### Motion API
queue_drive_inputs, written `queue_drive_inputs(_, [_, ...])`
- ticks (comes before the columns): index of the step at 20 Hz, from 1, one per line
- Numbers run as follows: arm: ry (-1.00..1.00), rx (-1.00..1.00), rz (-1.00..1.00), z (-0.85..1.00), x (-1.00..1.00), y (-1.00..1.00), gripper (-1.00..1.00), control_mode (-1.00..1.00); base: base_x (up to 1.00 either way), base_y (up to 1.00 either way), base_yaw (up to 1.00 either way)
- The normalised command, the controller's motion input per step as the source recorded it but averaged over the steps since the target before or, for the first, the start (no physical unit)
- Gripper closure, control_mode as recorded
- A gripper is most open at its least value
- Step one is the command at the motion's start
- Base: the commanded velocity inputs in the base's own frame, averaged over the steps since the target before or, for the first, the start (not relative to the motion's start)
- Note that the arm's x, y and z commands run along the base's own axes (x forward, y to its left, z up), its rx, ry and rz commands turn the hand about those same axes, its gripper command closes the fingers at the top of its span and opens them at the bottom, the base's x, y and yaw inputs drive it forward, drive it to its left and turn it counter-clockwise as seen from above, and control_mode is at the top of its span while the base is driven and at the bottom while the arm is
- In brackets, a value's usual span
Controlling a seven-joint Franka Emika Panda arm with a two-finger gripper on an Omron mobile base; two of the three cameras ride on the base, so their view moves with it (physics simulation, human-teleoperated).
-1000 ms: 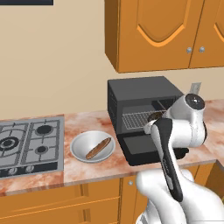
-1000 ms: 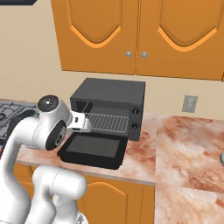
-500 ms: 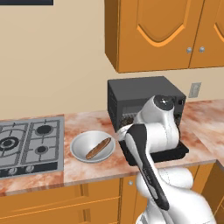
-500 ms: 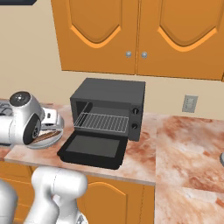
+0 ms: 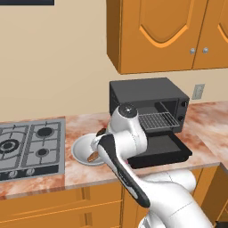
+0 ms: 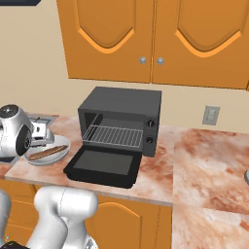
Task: Pick up the heated bread from the toaster oven and place it in the bowl. Then move the bread bowl to the dining counter.
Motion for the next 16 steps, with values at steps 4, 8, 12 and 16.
queue_drive_inputs(4, [0.04, -0.04, 0.0, -0.41, 0.56, 0.24, 1.0, -1.0, 0.0, 0.0, 0.0])
queue_drive_inputs(8, [0.04, -0.03, 0.0, -0.48, 0.61, 0.23, 1.0, -1.0, 0.0, 0.0, 0.0])
queue_drive_inputs(12, [0.03, -0.05, 0.0, -0.51, 0.56, 0.26, -1.0, -1.0, 0.0, 0.0, 0.0])
queue_drive_inputs(16, [0.0, -0.04, 0.0, -0.19, 0.43, 0.16, -1.0, -1.0, 0.0, 0.0, 0.0])
